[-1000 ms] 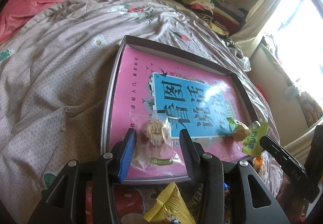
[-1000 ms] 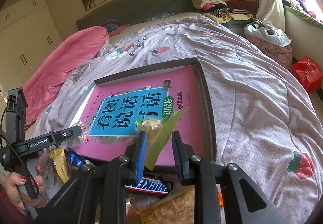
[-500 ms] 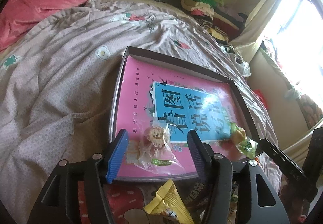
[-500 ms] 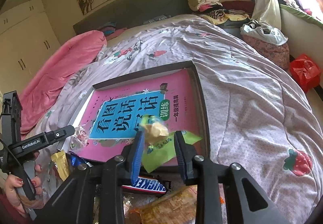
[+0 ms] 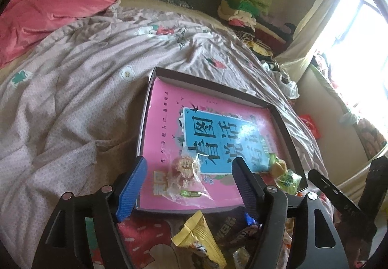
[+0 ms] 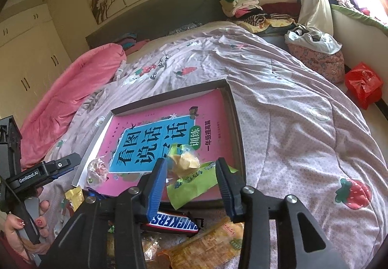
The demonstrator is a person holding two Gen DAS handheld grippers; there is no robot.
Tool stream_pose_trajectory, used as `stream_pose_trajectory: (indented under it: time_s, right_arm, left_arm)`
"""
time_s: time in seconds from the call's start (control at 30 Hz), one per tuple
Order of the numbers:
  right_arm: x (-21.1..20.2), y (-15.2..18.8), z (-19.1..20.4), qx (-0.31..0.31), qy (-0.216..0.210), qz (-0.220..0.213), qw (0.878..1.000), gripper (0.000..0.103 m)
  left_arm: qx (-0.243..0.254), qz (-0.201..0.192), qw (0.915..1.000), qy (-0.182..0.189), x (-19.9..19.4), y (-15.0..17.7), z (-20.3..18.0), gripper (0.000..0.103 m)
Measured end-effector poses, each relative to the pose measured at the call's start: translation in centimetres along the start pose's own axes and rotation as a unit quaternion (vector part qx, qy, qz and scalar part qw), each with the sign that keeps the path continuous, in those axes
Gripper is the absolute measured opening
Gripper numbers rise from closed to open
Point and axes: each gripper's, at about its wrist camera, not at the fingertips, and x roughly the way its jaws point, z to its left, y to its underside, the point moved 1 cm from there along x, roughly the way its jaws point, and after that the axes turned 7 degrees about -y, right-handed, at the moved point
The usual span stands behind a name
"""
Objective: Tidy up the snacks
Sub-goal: 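Open the left tool to drop the pastry in the box while the right tool releases the green packet, then withdraw both open tools from the box back toward the snack pile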
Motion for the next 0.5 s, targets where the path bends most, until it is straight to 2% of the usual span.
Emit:
stream_pose_trajectory:
  time_s: [0.5]
  right_arm:
    - [-1.4, 0.1, 0.7, 0.000, -0.008, -0.007, 1.000, 0.051]
  left_arm:
    - [-0.001, 0.000, 1.0000, 0.006, -1.5, 0.4, -0.3, 0.076]
